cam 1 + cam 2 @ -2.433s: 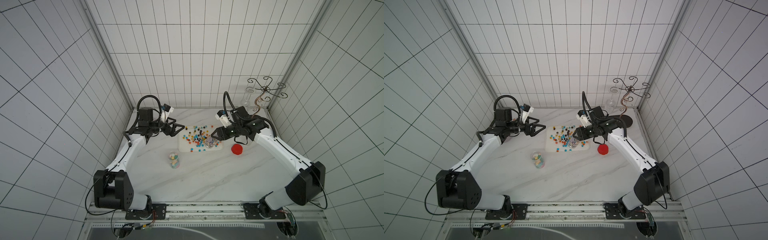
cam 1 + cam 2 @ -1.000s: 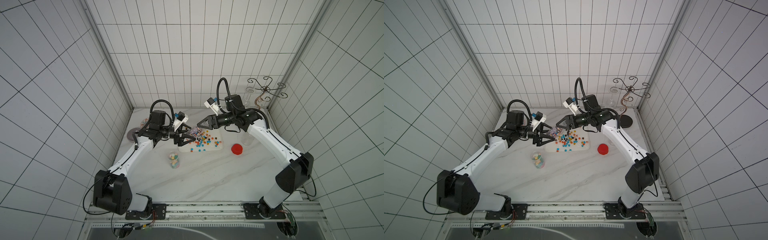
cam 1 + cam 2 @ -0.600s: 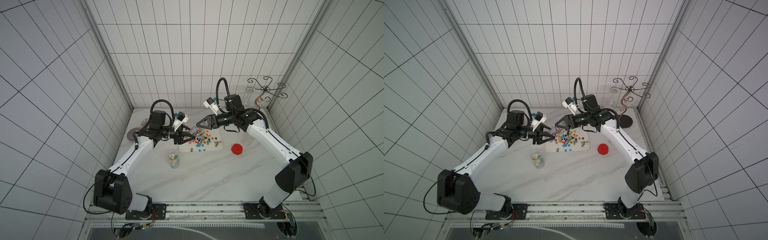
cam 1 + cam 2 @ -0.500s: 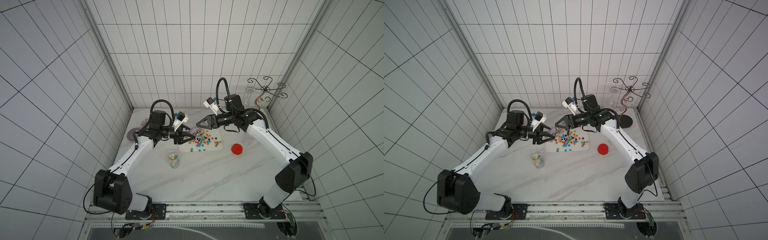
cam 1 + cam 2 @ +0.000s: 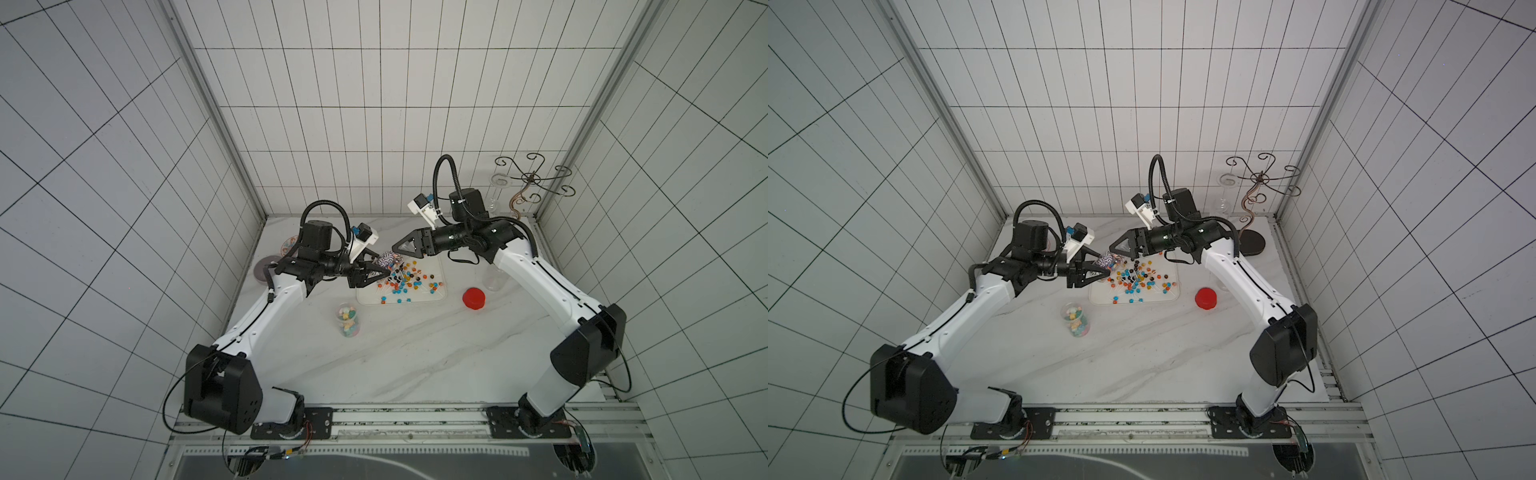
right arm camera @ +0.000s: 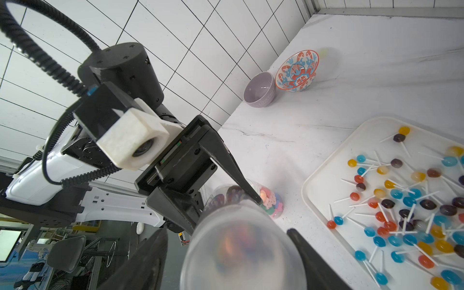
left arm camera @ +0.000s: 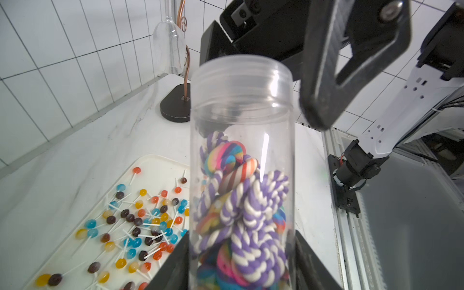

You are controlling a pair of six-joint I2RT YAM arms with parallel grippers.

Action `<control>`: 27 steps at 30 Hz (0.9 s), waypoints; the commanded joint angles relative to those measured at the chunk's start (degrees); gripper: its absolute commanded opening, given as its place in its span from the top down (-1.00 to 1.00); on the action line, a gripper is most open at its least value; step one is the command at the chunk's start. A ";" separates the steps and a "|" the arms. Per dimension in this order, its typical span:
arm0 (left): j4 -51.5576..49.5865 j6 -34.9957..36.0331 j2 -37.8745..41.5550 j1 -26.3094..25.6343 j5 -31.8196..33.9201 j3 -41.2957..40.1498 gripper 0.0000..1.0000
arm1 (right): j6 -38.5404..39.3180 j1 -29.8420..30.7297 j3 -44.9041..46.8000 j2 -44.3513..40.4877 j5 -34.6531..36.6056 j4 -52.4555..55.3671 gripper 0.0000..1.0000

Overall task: Pour the candies out of the jar
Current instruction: Pick up the jar from the center of the board, then unscrew the lid from the jar.

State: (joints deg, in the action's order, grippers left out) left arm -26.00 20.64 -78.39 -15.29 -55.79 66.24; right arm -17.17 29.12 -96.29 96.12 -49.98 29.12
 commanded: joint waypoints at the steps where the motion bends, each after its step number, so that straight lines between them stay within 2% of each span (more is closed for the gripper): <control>1: -1.19 2.50 2.77 0.18 9.75 1.18 0.01 | -1.37 -2.97 -2.68 -2.11 -5.18 -0.65 -0.50; 4: -3.01 5.37 5.06 -1.49 16.89 1.00 0.01 | -2.25 -6.33 -0.01 -2.61 -9.64 -0.64 -0.50; 7: -4.68 9.97 7.25 -6.21 29.35 -0.06 0.01 | -2.51 -9.18 3.07 -3.93 -12.15 -0.64 -0.50; 9: -5.10 12.26 8.42 -9.32 35.42 -1.20 0.01 | -2.43 -10.39 4.62 -4.64 -14.01 -0.28 -0.51; 17: -4.62 14.01 10.74 -14.84 41.50 -3.04 0.01 | 0.17 -10.75 11.08 -5.50 -16.87 2.31 -0.60; 27: -4.67 13.72 10.00 -15.29 40.38 -2.53 0.01 | 1.96 -7.94 10.85 -2.75 -15.24 4.01 -0.63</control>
State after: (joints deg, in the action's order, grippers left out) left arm -32.05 33.54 -68.95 -30.33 -15.38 63.37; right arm -17.26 19.68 -86.72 91.57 -64.40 31.57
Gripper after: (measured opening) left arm 0.531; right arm 0.815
